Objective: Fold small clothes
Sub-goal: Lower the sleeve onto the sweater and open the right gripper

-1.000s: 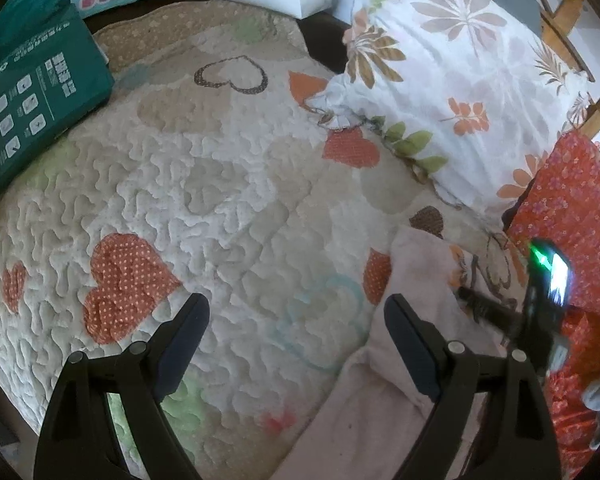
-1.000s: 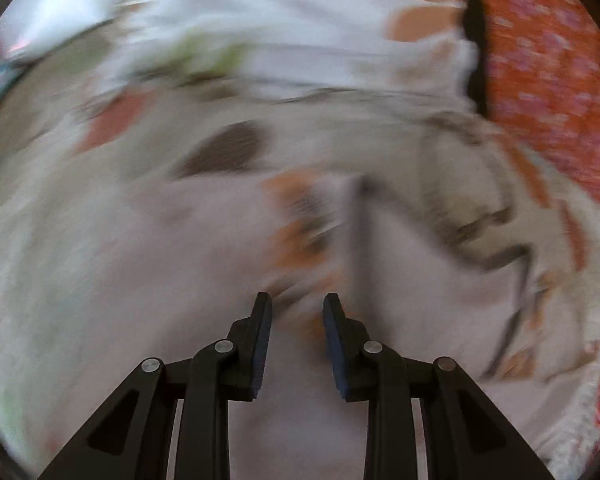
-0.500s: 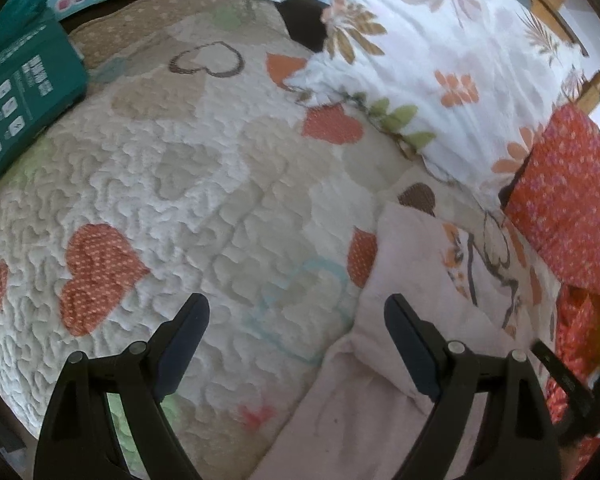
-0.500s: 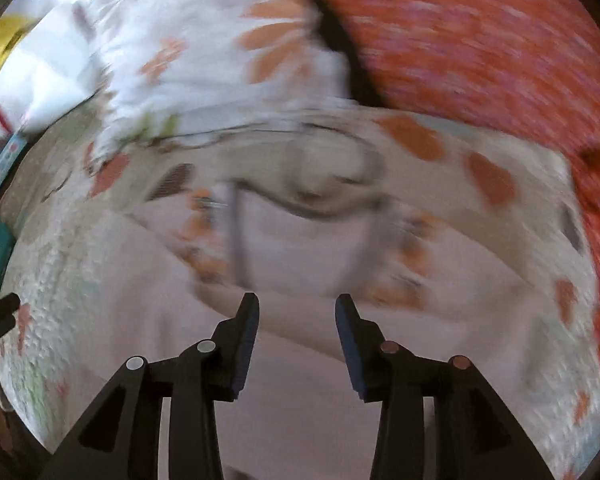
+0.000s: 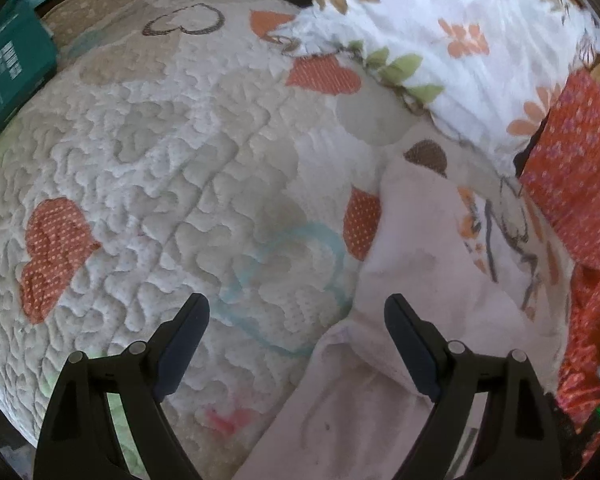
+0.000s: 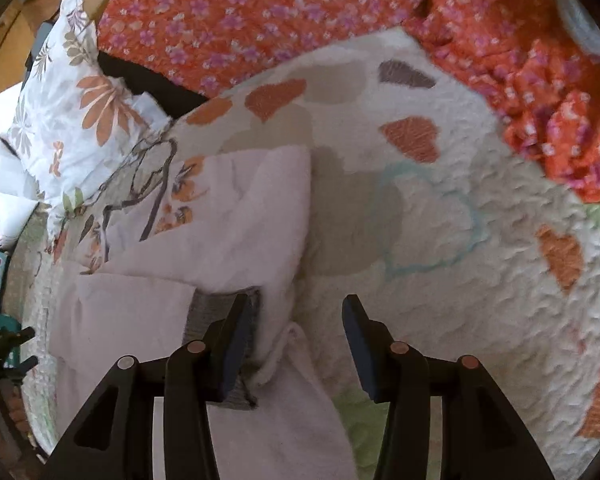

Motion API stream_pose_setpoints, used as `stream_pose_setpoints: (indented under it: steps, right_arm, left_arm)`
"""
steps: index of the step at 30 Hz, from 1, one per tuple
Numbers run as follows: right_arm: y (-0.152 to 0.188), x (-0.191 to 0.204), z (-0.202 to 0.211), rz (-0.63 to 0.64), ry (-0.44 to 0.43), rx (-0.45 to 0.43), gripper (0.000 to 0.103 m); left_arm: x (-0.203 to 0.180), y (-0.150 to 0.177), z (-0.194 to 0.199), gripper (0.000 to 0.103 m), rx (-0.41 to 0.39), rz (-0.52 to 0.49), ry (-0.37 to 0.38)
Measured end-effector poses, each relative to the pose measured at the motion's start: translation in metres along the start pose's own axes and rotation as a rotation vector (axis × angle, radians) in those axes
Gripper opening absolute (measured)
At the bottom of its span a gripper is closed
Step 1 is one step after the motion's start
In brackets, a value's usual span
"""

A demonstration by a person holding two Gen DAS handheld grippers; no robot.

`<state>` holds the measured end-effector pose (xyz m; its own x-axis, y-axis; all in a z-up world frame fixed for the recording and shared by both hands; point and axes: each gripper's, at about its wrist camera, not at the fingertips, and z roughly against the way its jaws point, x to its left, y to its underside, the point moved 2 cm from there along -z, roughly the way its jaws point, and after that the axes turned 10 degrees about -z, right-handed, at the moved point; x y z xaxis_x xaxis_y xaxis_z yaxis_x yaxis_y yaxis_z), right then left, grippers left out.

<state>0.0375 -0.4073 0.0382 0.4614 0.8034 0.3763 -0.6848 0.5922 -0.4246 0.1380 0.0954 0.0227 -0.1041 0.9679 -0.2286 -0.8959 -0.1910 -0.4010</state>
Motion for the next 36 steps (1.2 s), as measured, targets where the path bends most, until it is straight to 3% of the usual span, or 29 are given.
stream_pose_setpoints:
  steps: [3,6,8,13,19,24,31,36]
  right_arm:
    - [0.0,0.011,-0.014,0.032,0.01,0.028,0.051]
    - [0.001,0.016,-0.03,0.092,0.132,0.033,0.051]
    - [-0.001,0.011,-0.032,0.074,0.138,0.031,0.051]
    - [-0.008,-0.009,-0.032,-0.032,0.047,0.074,0.051]
    - [-0.001,-0.014,-0.027,-0.11,-0.078,0.123,0.055]
    - [0.008,-0.017,-0.024,-0.13,-0.12,0.151,0.057]
    - [0.042,-0.033,-0.001,-0.195,-0.19,0.176,0.057]
    - [0.082,-0.053,0.026,-0.211,-0.252,0.165,0.057]
  left_arm:
    - [-0.012,0.003,-0.012,0.089,0.035,-0.035,-0.002]
    - [-0.021,0.006,-0.023,0.089,0.069,-0.072,0.005]
    - [-0.024,0.007,-0.026,0.089,0.078,-0.083,0.003]
    - [-0.024,0.008,-0.026,0.089,0.083,-0.086,0.017]
    - [-0.023,0.018,-0.027,0.088,0.112,-0.107,0.096]
    - [-0.011,0.039,-0.014,0.055,0.112,-0.16,0.163]
    - [0.013,0.083,0.011,0.054,0.078,-0.192,0.293]
    - [0.02,0.114,0.026,0.054,0.059,-0.191,0.344]
